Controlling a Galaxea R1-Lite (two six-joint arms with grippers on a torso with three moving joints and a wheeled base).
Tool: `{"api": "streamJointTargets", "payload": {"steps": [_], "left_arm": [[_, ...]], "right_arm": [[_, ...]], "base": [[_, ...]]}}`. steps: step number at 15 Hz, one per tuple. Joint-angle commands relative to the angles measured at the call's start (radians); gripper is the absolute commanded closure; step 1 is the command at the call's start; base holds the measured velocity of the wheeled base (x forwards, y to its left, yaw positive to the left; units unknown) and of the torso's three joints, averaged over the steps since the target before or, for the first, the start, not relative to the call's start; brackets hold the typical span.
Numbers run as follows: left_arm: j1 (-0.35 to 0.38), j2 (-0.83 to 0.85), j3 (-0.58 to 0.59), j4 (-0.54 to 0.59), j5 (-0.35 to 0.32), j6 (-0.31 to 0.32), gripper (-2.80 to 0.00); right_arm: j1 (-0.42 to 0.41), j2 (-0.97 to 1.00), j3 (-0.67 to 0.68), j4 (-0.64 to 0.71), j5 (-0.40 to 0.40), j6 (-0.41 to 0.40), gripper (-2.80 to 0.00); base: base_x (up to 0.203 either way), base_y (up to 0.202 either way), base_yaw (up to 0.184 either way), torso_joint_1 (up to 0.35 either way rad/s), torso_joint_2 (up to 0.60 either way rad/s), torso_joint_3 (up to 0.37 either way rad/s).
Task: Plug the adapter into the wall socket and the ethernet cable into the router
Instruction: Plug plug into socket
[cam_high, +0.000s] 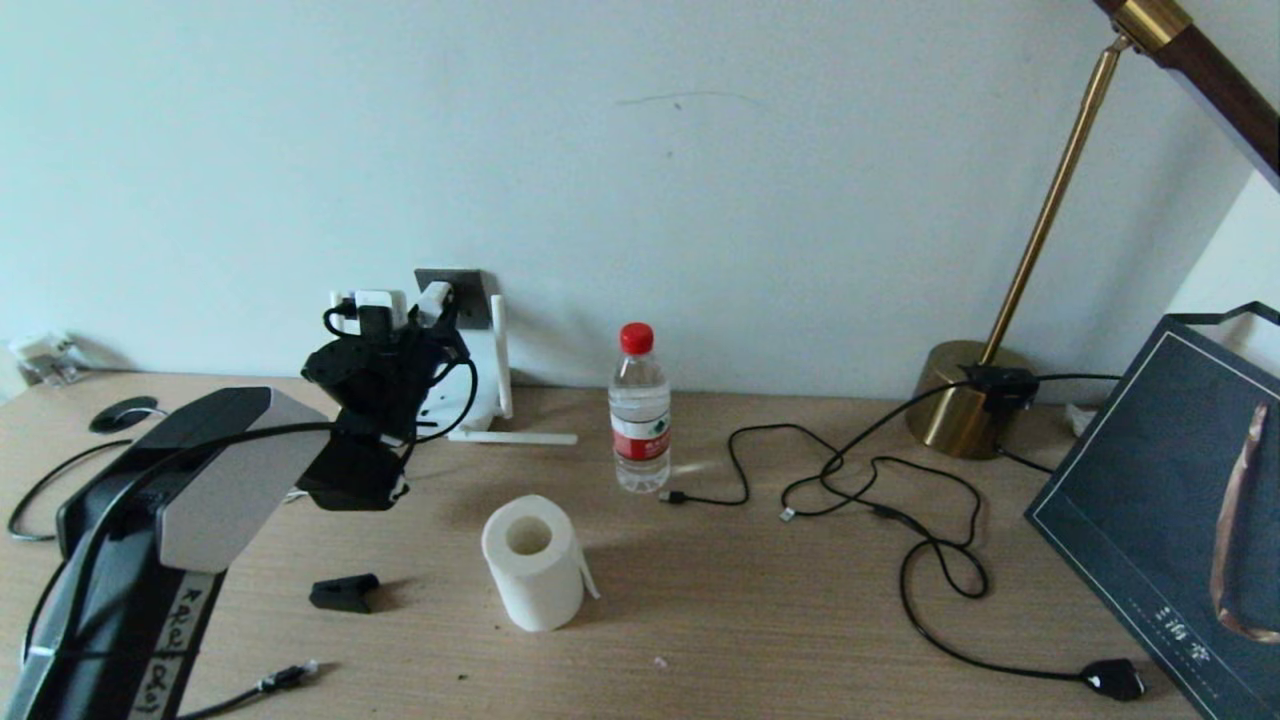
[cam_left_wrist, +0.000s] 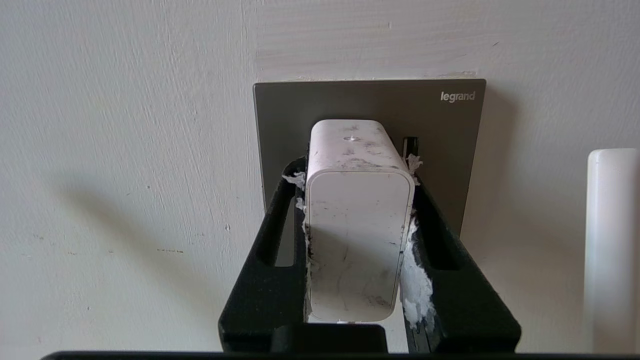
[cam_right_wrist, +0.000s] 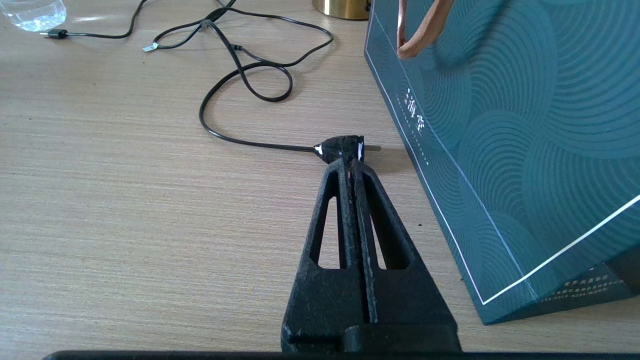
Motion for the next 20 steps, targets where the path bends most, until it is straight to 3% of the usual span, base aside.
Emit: {"api": "streamJointTargets", "payload": {"steps": [1, 8, 20], "left_arm": [[-0.001, 0.006, -0.009, -0.006, 0.000, 0.000, 0.00], [-0.026, -0.002, -0.084, 0.071, 0.012, 0.001, 0.00], [-0.021, 0.005, -0.087, 0.070, 0.014, 0.001, 0.00]], "right_arm": [[0.000, 0.001, 0.000, 0.001, 0.000, 0.000, 0.00], [0.000, 0.000, 0.000, 0.001, 0.000, 0.000, 0.00], [0.000, 0.000, 0.000, 0.001, 0.000, 0.000, 0.00]], "base": [[0.000, 0.000, 0.000, 0.000, 0.00, 0.000], [0.000, 0.000, 0.000, 0.000, 0.00, 0.000], [0.000, 0.000, 0.000, 0.000, 0.00, 0.000]]}}
